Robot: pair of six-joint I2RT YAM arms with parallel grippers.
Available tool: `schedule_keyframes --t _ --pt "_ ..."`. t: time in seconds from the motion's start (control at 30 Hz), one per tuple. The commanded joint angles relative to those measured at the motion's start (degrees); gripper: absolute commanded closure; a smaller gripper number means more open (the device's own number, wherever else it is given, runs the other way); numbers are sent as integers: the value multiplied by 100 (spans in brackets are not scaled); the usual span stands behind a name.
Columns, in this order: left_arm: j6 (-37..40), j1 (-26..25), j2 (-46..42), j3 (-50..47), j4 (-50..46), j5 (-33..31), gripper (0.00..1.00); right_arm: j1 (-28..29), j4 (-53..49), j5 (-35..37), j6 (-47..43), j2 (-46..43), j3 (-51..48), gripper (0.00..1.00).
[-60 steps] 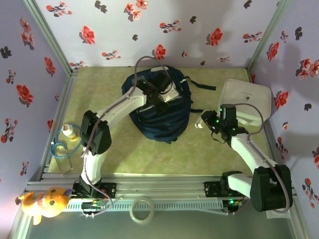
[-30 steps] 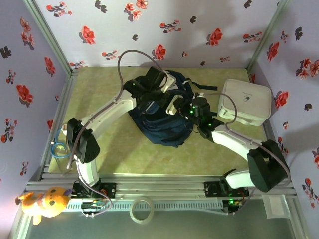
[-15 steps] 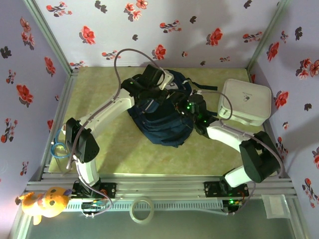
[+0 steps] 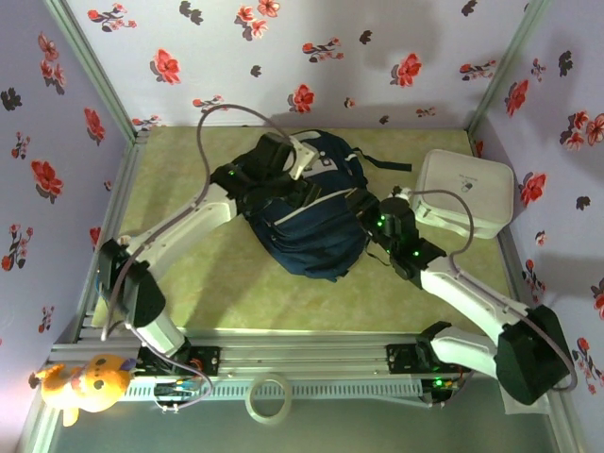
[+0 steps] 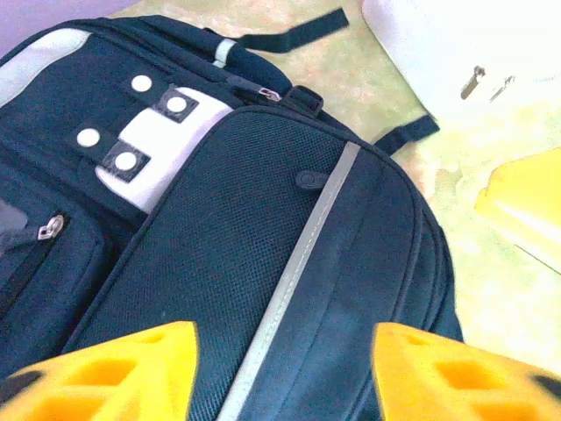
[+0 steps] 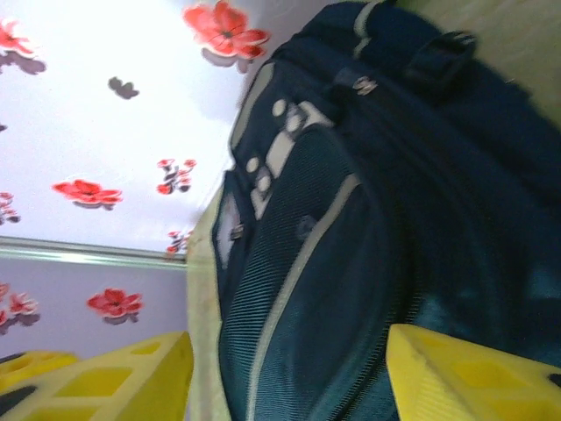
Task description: Pack the student bag
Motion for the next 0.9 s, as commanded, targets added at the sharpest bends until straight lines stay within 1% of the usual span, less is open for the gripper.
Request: schedule_keyframes --t 0.0,0.07,0.13,0.2,0.23,0.33,0.43,0.5,0.6,0.77,0.87 --pt "-274 221 -497 -551 644 94 35 -48 -646 478 -397 -214 -75 34" --pt "-648 448 -710 -976 880 81 28 -50 -783 510 -483 -226 -40 30" --pt "-1090 742 -870 -1361 1048 87 23 -57 -889 527 -601 -165 27 27" --pt "-1485 1040 -912 -1608 1040 142 21 -57 -987 487 -700 -56 127 25" --pt "-1615 1196 -904 -1697 1004 271 21 -53 -1022 441 -755 16 186 25" --pt "-1873 1526 -845 -1938 1027 553 20 -57 -993 240 -837 255 325 23" --pt "-2111 1772 -700 -2080 1192 1009 20 -54 -939 -18 -888 533 459 23" --pt "-2255 1876 -530 -2094 1293 1322 22 -54 -881 -227 -939 748 564 25" --pt "-2387 1991 -254 -2039 1326 1551 28 -48 -788 -490 -965 978 686 29" --pt "-2225 2199 115 -1899 1177 1736 36 -48 -745 -647 -985 1162 770 34" --pt "-2174 2270 291 -1825 1182 2077 40 -48 -754 -682 -1014 1261 789 40"
